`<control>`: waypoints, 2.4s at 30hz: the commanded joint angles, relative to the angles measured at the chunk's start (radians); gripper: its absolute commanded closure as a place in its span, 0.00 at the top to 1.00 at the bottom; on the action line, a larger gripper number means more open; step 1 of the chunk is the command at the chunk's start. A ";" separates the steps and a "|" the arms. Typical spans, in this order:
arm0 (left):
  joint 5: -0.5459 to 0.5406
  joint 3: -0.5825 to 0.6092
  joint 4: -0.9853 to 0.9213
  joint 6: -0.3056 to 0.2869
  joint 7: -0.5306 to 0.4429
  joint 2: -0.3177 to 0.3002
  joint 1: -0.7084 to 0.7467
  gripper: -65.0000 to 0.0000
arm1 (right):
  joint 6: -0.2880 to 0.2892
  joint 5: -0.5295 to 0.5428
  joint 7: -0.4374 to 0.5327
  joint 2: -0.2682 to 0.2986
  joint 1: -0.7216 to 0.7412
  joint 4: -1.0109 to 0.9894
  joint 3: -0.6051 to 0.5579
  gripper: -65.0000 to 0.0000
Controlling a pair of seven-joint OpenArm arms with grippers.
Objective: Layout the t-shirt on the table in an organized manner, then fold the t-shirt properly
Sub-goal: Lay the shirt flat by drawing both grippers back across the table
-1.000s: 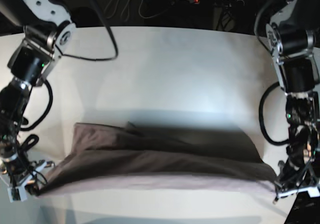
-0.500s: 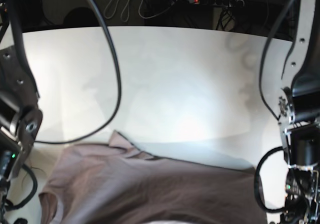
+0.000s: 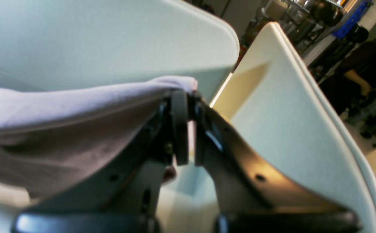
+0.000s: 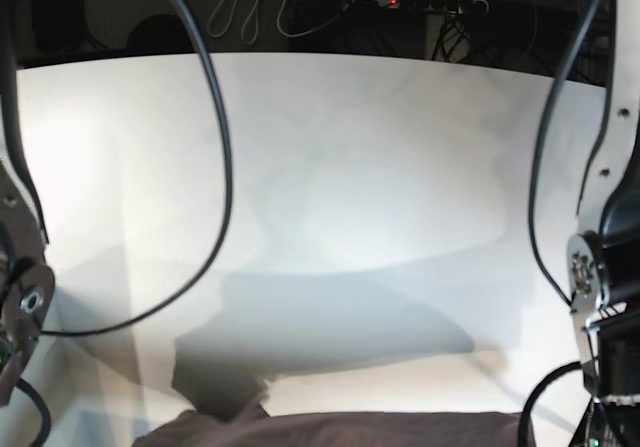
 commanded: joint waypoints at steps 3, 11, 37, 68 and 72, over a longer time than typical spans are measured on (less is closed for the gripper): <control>-0.006 -0.004 0.040 -0.013 -0.018 -0.011 0.045 0.00 | -0.005 0.037 0.012 0.021 -0.076 0.126 0.003 0.00; -0.007 -0.101 0.186 -0.013 -0.010 -0.011 0.349 0.00 | -0.005 0.178 -0.060 0.015 -0.587 0.549 0.061 0.00; -0.009 -0.385 0.508 -0.015 -0.012 0.038 1.225 0.00 | -0.005 0.463 0.247 -0.200 -1.677 0.770 0.248 0.00; -0.009 -0.391 0.617 -0.015 -0.009 0.007 1.365 0.01 | -0.005 0.489 0.354 -0.198 -1.776 0.671 0.389 0.49; -0.009 -0.389 0.618 -0.015 -0.009 0.007 1.363 0.01 | -0.005 0.508 0.349 -0.206 -1.776 0.789 0.435 0.51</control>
